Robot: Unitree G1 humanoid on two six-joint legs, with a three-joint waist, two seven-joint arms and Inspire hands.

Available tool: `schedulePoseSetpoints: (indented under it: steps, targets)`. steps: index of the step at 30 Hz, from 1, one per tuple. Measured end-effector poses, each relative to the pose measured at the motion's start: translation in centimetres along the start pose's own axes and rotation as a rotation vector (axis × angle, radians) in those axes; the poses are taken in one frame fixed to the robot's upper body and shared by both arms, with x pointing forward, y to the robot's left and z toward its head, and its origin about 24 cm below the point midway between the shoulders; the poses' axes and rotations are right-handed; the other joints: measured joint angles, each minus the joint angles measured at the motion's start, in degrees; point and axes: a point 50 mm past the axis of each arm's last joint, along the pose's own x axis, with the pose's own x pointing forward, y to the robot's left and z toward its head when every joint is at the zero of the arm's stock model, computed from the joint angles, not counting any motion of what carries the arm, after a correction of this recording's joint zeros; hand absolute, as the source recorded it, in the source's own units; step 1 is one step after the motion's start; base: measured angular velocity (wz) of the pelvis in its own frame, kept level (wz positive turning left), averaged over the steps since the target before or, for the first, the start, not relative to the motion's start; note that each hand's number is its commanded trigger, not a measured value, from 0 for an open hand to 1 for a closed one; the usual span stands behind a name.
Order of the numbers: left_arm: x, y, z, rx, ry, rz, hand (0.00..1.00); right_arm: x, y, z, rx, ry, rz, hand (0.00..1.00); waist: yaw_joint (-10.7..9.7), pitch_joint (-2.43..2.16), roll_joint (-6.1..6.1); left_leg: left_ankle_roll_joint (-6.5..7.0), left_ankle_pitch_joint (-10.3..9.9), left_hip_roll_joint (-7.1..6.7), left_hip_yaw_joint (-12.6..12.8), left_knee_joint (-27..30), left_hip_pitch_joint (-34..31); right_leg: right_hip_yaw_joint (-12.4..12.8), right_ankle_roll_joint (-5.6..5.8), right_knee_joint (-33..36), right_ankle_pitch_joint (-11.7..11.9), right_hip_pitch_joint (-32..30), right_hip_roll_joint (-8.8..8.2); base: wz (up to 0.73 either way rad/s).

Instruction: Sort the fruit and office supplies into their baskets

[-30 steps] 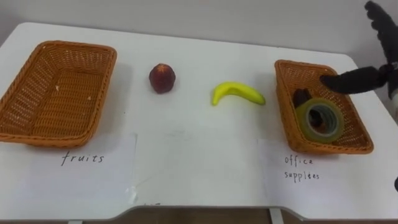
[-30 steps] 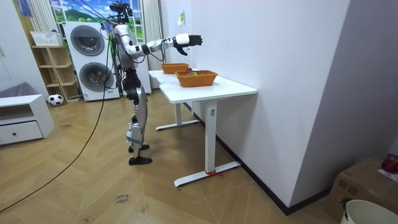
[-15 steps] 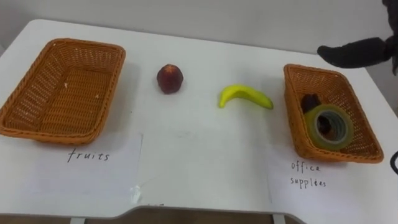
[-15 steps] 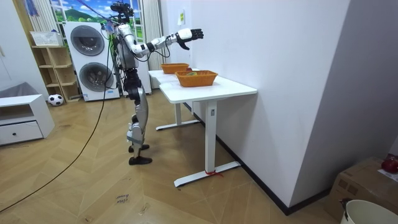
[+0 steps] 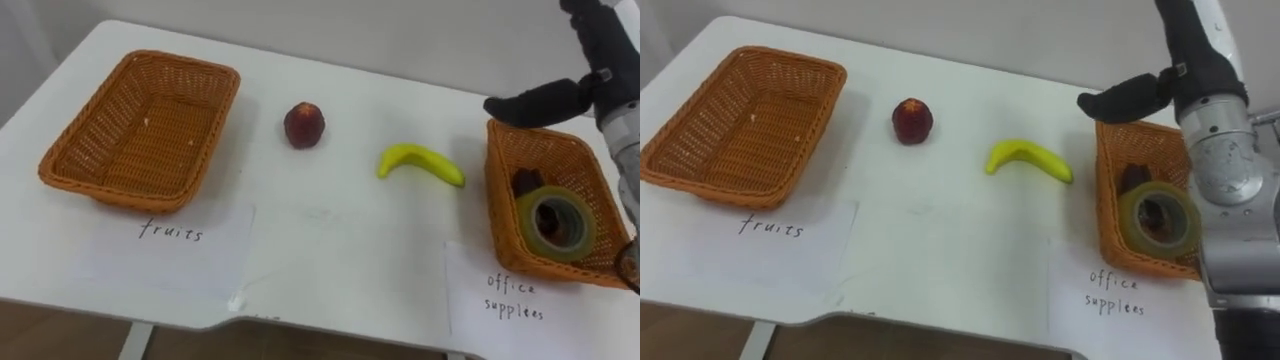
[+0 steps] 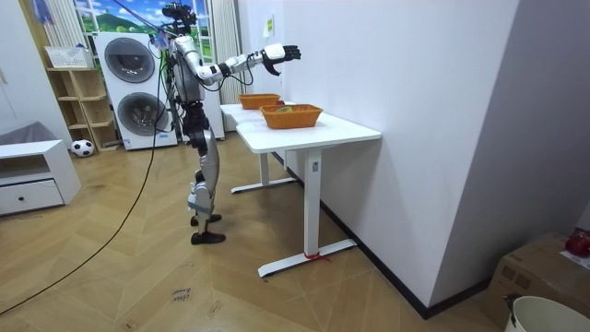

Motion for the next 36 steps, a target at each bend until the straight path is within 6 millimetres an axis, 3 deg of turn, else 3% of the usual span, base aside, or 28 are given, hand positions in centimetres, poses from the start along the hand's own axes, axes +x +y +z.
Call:
schedulePoseSetpoints:
  steps: [10,15,19,23,36]
  targets:
    - [0.0,0.2,-0.5,0.049,0.028,0.012,0.0,0.4,2.0,-0.3,0.002,0.023,0.106,0.0,1.0,-0.29,-0.49,-0.08,0.1,-0.05,-1.7,0.2,-0.8,-1.6,0.0,-0.1,0.0,-0.1,0.05,0.09]
    - [0.0,0.4,-0.4,0.068,0.021,0.022,0.0,1.1,1.8,-0.3,0.019,0.03,0.101,0.0,1.5,-0.28,-0.59,-0.09,0.1,-0.11,-2.3,0.3,-0.9,-1.8,0.0,-0.2,0.0,0.0,0.01,0.08]
    - [0.0,0.6,0.1,0.07,0.003,0.026,0.0,2.1,2.1,-0.2,0.014,0.039,0.113,0.0,1.5,-0.06,-1.37,-0.1,0.1,-0.33,-2.6,0.4,-1.2,-3.2,0.04,-0.2,0.0,0.0,-0.18,0.07]
    - [0.1,0.5,0.4,0.07,-0.005,0.018,0.0,2.1,2.2,-0.1,0.003,0.038,0.123,0.0,1.6,-0.12,-2.14,-0.09,0.1,-0.78,-3.3,1.4,-3.1,-4.6,0.05,-0.2,0.0,-1.0,-0.61,0.12]
    - [0.2,0.7,0.9,0.086,-0.011,0.003,0.0,2.2,3.6,-0.7,-0.082,0.063,0.224,0.0,3.3,0.01,-2.16,-0.07,0.1,-0.86,-3.7,1.8,-4.8,-4.7,0.07,-0.2,0.0,-2.0,-0.64,0.03]
